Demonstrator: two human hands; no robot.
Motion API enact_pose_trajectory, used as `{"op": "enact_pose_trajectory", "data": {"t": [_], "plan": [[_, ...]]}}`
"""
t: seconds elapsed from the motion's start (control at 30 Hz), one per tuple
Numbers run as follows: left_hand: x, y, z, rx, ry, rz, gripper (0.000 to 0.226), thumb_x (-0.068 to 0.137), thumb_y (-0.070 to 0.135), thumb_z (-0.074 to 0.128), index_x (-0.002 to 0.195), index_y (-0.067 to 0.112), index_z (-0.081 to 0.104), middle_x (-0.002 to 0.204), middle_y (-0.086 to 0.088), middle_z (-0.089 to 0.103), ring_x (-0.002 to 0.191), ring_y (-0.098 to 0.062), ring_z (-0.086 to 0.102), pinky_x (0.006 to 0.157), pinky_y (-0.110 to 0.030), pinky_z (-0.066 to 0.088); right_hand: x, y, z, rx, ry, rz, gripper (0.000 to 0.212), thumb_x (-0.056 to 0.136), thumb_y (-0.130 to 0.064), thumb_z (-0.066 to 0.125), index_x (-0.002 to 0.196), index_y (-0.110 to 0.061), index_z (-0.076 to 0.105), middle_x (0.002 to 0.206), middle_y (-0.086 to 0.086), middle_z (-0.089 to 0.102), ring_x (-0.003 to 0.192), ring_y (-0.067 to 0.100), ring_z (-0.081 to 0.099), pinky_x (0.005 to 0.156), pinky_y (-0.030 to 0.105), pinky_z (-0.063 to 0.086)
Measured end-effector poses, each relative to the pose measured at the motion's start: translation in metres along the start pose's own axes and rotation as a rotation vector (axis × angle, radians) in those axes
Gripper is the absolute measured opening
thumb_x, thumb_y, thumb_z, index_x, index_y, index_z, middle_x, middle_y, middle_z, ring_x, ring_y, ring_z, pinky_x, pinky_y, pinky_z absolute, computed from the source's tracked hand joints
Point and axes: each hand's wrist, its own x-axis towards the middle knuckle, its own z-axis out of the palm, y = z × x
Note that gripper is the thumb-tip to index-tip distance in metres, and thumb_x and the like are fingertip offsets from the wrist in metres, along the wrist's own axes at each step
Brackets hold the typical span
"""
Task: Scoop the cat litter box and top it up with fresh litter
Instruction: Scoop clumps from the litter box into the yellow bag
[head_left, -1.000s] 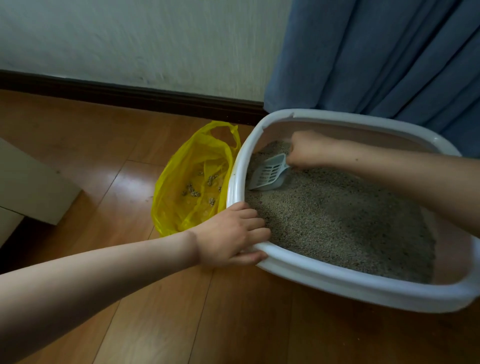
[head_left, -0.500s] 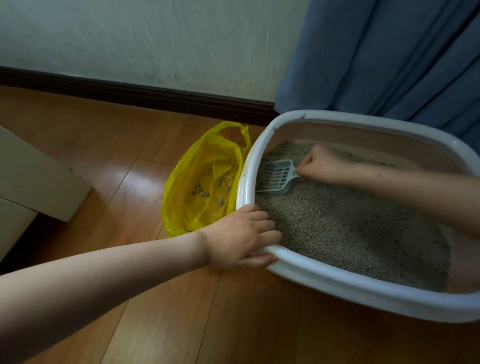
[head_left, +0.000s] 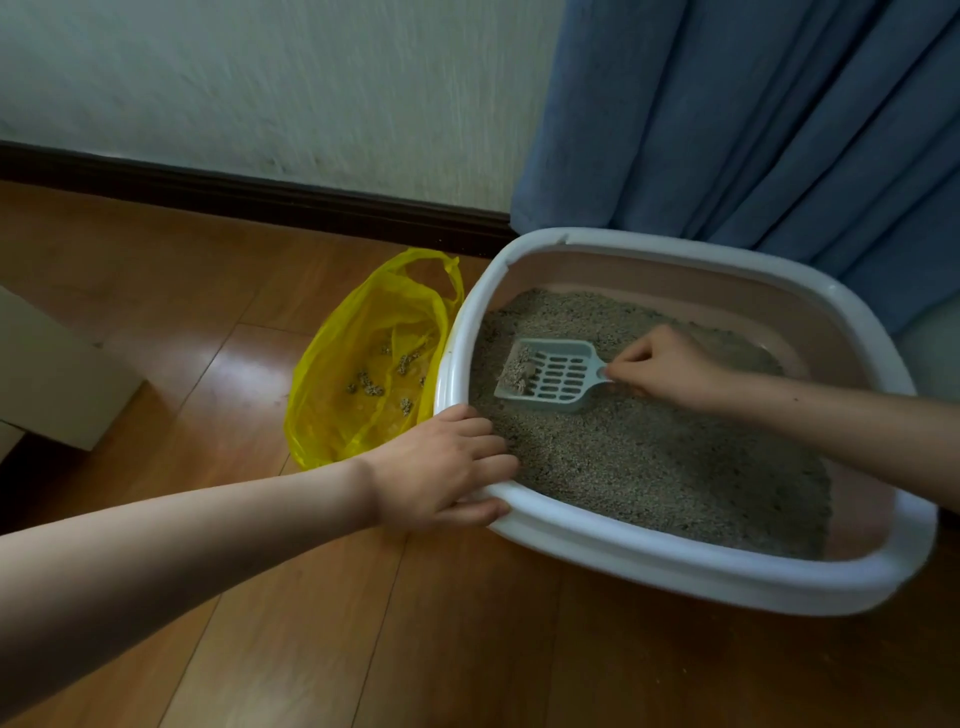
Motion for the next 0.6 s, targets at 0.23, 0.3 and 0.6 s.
{"op": "enact_pose_trajectory", "data": {"t": [0.23,0.3,0.6], "plan": [[0.002,0.001,0.000,0.021,-0.004,-0.002,0.028,0.098,0.044,0.046,0.096,0.017,0.056,0.089,-0.001,0.057,0.084,-0.022,0.050,0.086,-0.034,0.035,-0.009,0.010,-0.011,-0.019,-0.037,-0.020,0.022,0.087,-0.022,0.066,0.075,-0.006,0.075,0.054,0.005,0.056,0.049,0.016,0.042,0.048,0.027,0.034],[0.002,0.002,-0.001,0.019,-0.006,-0.006,0.029,0.098,0.044,0.045,0.096,0.017,0.056,0.088,-0.001,0.056,0.083,-0.023,0.050,0.085,-0.035,0.036,-0.010,0.011,-0.013,-0.020,-0.046,-0.016,0.022,0.087,-0.021,0.066,0.073,-0.006,0.075,0.054,0.007,0.054,0.050,0.019,0.041,0.049,0.029,0.033],[0.002,0.003,-0.002,0.027,-0.031,-0.018,0.031,0.098,0.046,0.044,0.097,0.018,0.057,0.089,0.000,0.057,0.084,-0.021,0.050,0.088,-0.034,0.036,-0.013,0.006,-0.018,-0.021,-0.020,0.004,0.020,0.088,-0.024,0.066,0.079,-0.009,0.076,0.051,0.002,0.055,0.046,0.013,0.042,0.049,0.028,0.035]]}}
